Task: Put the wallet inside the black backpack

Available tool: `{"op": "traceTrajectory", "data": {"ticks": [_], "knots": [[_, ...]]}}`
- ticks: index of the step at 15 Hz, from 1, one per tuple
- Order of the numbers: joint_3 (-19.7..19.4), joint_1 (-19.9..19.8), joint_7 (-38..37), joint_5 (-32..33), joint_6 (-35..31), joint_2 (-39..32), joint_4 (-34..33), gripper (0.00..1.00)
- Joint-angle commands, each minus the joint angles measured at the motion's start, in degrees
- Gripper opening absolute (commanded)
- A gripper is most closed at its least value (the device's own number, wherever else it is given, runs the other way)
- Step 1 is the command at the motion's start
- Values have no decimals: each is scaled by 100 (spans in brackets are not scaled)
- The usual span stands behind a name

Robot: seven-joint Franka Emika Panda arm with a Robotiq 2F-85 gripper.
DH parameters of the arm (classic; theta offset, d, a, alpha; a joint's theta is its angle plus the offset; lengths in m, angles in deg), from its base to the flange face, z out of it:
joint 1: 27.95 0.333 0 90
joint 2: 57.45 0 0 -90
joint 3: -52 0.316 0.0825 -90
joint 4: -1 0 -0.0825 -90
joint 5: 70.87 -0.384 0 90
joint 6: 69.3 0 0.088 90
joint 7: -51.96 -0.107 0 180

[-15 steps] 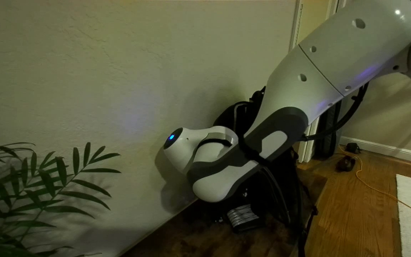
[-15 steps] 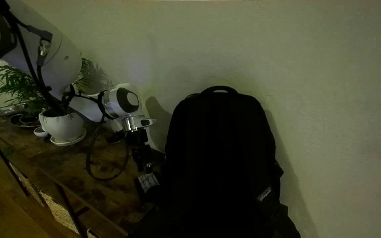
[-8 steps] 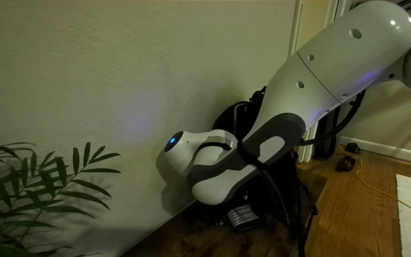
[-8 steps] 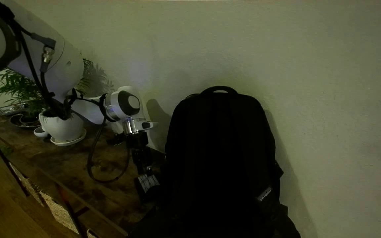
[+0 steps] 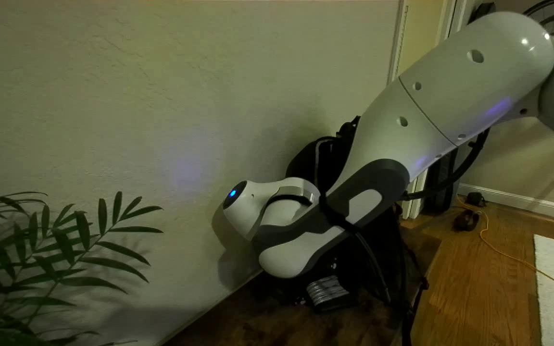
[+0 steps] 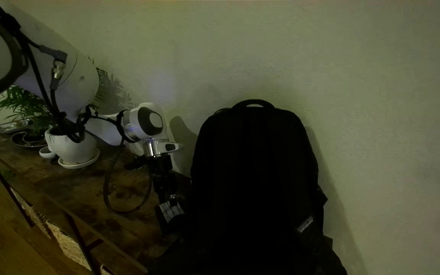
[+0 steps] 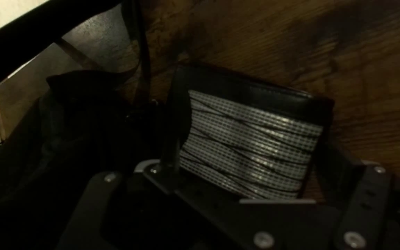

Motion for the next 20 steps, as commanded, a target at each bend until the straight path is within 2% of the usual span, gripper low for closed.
{"op": "traceTrajectory", "data": {"ticks": [1, 20], "knots": [[-95, -15, 209, -93, 282, -140, -276, 100], [-52, -77, 348, -44, 287, -335, -537, 100]]}}
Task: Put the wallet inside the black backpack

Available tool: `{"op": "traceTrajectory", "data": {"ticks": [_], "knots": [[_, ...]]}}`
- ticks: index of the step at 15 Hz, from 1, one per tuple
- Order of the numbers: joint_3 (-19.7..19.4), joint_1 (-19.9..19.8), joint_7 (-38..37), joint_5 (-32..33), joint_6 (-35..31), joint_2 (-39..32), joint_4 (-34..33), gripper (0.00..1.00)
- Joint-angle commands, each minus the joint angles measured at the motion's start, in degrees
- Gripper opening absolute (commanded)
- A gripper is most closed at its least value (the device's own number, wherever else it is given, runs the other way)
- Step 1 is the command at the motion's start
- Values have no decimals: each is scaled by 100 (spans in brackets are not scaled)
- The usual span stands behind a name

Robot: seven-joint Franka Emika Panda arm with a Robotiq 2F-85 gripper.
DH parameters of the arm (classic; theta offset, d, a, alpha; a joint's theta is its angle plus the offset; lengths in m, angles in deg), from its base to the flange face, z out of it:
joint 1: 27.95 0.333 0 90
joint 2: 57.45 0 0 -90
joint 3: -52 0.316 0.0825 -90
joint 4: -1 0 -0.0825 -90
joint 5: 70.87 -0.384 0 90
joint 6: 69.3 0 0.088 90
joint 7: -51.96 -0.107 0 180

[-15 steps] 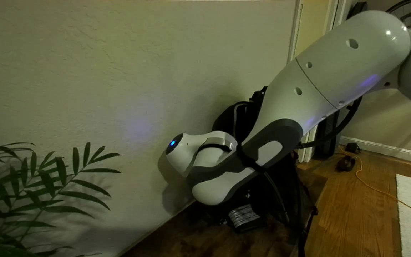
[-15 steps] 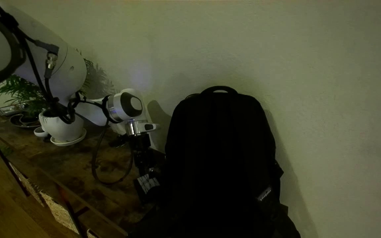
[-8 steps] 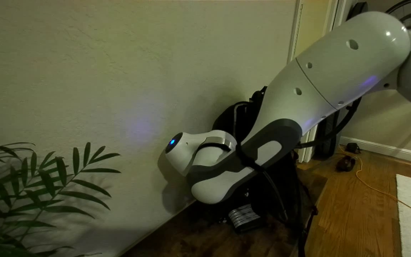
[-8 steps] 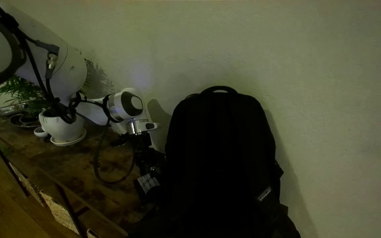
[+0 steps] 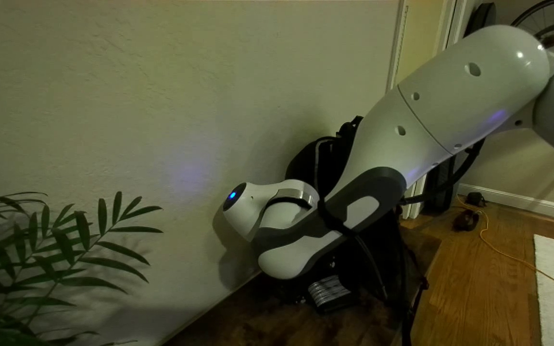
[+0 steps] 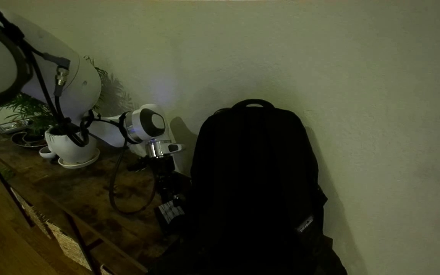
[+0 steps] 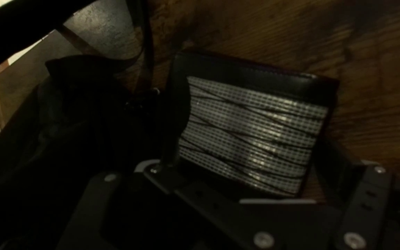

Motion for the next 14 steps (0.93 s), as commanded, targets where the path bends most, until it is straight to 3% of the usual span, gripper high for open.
{"op": "traceTrajectory", "data": {"ticks": [1, 7, 9, 14], "knots": [[26, -68, 124, -45, 183, -112, -211, 100], [28, -67, 125, -40, 162, -139, -236, 98], [27, -66, 123, -38, 155, -140, -237, 74], [38, -71, 130, -39, 163, -172, -290, 60]]}}
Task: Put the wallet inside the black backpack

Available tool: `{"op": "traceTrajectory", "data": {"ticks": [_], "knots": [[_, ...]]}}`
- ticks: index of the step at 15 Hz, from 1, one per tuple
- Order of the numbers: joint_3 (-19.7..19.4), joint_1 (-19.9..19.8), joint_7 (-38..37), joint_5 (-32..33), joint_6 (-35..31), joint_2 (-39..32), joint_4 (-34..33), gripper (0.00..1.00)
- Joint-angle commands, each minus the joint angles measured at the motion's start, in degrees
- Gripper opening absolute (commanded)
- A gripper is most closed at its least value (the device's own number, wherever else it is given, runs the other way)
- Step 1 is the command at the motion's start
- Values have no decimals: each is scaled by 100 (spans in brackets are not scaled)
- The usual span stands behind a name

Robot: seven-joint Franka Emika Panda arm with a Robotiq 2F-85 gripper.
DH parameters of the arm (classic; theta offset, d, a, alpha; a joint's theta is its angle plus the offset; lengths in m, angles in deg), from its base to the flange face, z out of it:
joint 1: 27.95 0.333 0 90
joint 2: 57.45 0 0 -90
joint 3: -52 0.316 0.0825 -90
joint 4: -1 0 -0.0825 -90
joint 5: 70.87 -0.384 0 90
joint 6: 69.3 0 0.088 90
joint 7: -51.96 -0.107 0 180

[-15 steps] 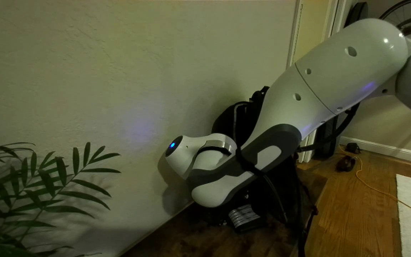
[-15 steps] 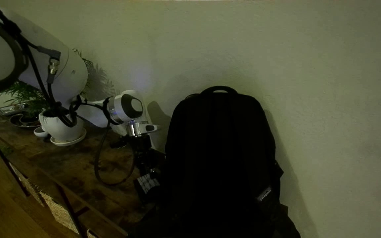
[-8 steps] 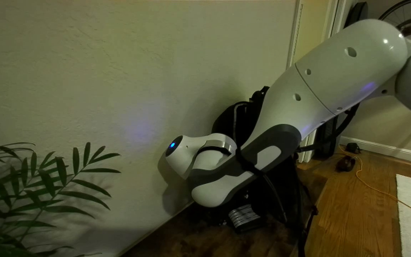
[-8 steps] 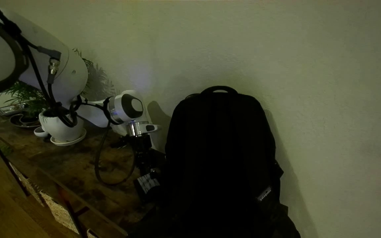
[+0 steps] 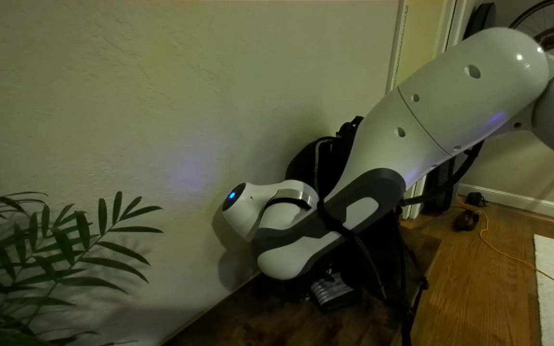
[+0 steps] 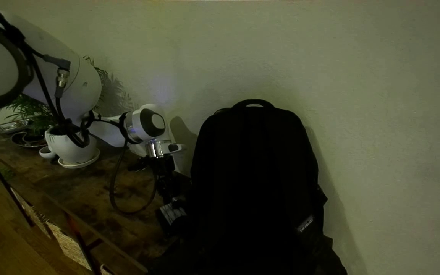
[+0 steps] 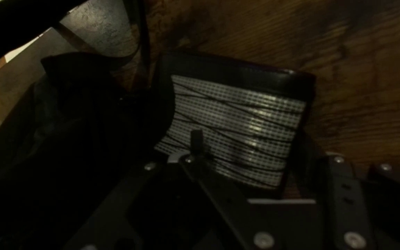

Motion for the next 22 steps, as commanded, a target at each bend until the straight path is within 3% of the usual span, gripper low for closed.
{"op": "traceTrajectory", "data": {"ticks": [1, 2, 5, 6, 9, 16, 18, 19, 20, 22], "knots": [[27, -67, 127, -39, 166, -136, -227, 64], [27, -68, 130, -38, 171, -139, -234, 68], [25, -74, 142, -35, 186, -135, -241, 66], [8, -63, 121, -21, 185, -124, -235, 50], [-19, -55, 87, -4, 190, -87, -243, 31], [-80, -62, 26, 30, 139, 11, -333, 4], [-104, -71, 31, 18, 150, -7, -388, 11], [-100, -80, 35, 8, 165, -28, -424, 34], [-88, -89, 40, -6, 186, -65, -469, 35], [-61, -93, 66, -25, 221, -114, -518, 47]]}}
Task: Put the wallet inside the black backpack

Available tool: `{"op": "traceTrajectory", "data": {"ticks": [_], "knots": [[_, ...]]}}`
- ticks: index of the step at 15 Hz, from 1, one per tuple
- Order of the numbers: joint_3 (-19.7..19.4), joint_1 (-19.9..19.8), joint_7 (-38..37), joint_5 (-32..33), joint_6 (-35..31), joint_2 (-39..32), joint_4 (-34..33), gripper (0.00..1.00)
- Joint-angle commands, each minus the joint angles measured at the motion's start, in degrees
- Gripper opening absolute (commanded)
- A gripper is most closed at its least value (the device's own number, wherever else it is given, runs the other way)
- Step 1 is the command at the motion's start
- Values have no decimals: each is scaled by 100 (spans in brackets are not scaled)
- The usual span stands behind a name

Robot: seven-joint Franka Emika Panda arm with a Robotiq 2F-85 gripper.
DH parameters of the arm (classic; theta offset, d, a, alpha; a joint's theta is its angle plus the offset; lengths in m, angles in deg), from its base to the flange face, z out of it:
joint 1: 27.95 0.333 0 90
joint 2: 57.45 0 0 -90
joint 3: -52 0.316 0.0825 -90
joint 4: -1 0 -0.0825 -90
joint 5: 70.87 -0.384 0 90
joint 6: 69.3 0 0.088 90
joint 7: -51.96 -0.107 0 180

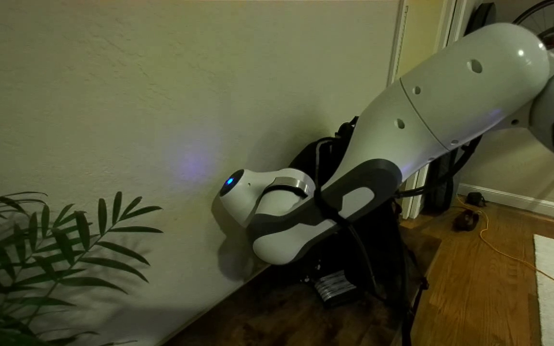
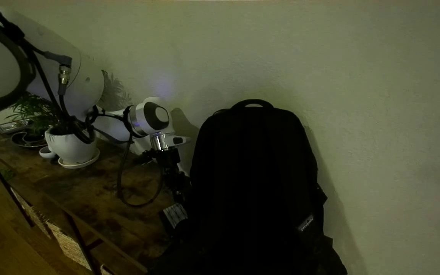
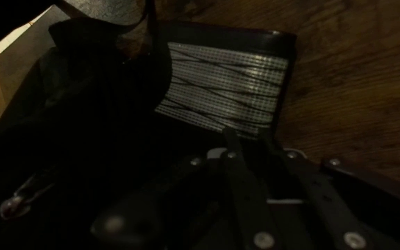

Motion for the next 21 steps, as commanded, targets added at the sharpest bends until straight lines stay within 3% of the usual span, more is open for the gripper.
{"op": "traceTrajectory", "data": {"ticks": [1, 7, 9, 21], "knots": [[32, -22, 70, -47, 216, -101, -177, 53], [39, 7, -47, -65, 255, -160, -164, 92], [-7, 44, -150, -36, 263, -200, -178, 100], [-75, 116, -284, 36, 505, -379, -315, 100]]}}
